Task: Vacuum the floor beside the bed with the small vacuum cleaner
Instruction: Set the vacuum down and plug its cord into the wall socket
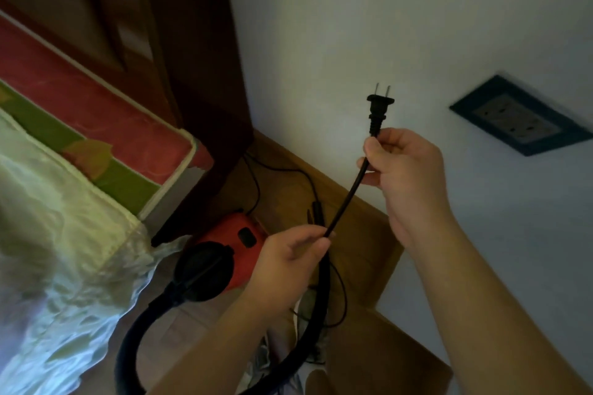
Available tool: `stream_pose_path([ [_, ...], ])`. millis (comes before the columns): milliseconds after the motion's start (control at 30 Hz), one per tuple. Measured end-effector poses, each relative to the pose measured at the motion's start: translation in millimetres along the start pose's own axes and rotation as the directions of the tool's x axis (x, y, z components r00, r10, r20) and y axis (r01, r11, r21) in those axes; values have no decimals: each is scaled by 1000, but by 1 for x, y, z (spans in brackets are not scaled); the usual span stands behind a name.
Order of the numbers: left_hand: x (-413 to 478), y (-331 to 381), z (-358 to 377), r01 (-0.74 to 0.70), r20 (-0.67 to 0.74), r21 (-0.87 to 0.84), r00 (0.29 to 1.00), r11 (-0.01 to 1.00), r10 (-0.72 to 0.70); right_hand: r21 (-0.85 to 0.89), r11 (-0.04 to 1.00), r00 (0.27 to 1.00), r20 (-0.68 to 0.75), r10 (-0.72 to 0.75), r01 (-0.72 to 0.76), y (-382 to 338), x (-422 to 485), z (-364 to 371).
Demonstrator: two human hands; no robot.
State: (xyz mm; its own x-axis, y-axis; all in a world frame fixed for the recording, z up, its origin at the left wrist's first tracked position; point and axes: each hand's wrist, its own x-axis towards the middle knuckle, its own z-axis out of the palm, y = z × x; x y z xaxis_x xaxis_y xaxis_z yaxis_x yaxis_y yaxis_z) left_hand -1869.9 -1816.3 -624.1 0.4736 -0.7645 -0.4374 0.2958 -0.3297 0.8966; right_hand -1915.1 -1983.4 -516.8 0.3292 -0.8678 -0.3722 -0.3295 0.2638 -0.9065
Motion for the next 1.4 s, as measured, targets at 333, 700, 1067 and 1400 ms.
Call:
stream_pose_path([
  [333, 3, 7, 47, 24, 168, 81, 985, 996, -38, 84, 995, 990, -126, 58, -48, 20, -1, -73],
  [700, 4, 9, 78, 30, 189, 103, 981, 994, -49, 176, 983, 985, -153, 84, -56, 25, 0, -104],
  [1067, 5, 18, 84, -29, 153, 92, 988, 995, 15, 210, 978, 986, -161, 37, -2, 17, 0, -110],
  [1400, -1, 24, 98, -30, 172, 80, 985, 996, 16, 212, 977, 978, -200, 55, -12, 17, -5, -122],
])
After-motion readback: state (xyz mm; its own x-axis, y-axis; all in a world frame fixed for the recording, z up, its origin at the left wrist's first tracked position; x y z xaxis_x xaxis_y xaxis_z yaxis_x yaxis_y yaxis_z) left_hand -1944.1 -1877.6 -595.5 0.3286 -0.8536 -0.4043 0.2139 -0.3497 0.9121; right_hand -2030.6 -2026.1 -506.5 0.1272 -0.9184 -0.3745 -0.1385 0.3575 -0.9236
